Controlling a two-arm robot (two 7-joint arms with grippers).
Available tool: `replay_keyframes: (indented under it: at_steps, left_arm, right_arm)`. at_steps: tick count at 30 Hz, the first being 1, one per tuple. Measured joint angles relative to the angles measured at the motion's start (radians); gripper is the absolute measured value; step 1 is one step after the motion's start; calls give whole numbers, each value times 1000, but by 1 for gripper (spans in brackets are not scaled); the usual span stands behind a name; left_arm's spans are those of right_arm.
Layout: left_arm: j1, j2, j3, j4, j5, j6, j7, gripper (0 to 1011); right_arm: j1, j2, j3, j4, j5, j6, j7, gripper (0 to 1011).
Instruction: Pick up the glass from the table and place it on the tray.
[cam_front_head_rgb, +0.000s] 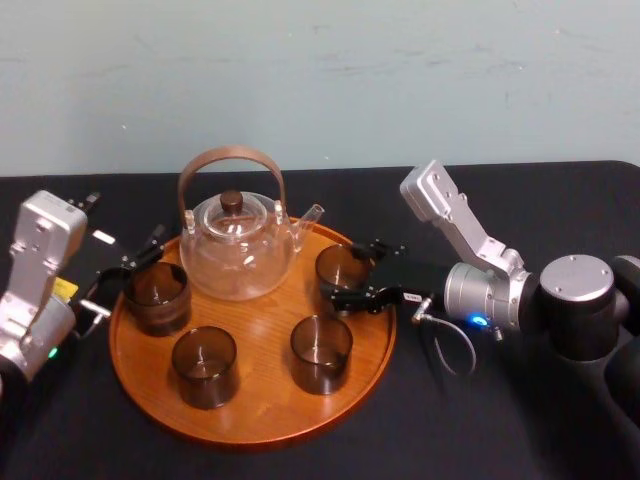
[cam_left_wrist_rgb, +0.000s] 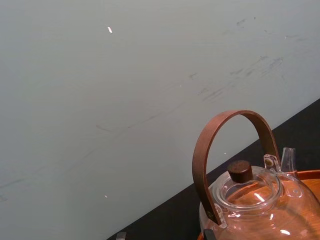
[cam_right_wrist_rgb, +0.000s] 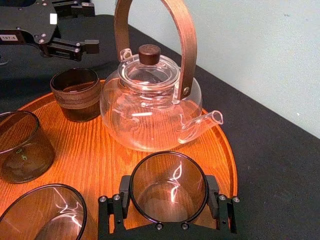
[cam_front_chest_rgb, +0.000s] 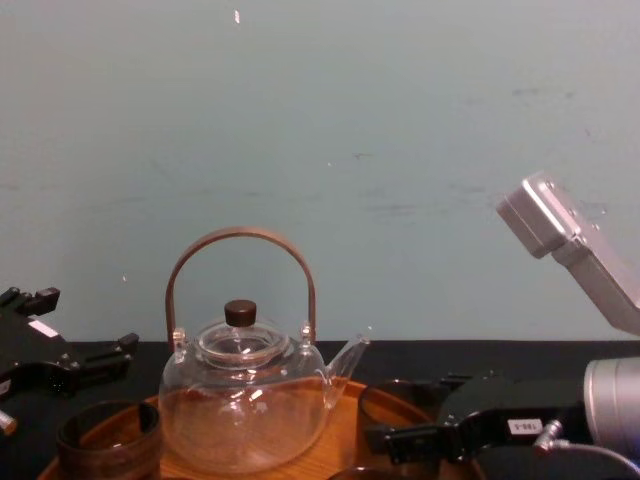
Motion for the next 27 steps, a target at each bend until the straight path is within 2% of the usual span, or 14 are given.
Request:
replay_keyframes:
  at_steps: [7, 13, 27]
  left_arm:
    - [0, 0, 0, 0, 0, 0, 0, 1001]
    - [0, 0, 0, 0, 0, 0, 0, 1001]
    - [0, 0, 0, 0, 0, 0, 0, 1001]
  right_arm:
    - [-1, 0, 0, -1, 1, 0, 0, 906]
    - [-1, 0, 1, -1, 1, 0, 1, 1002]
    - [-1, 0, 2, -1, 3, 0, 2, 1002]
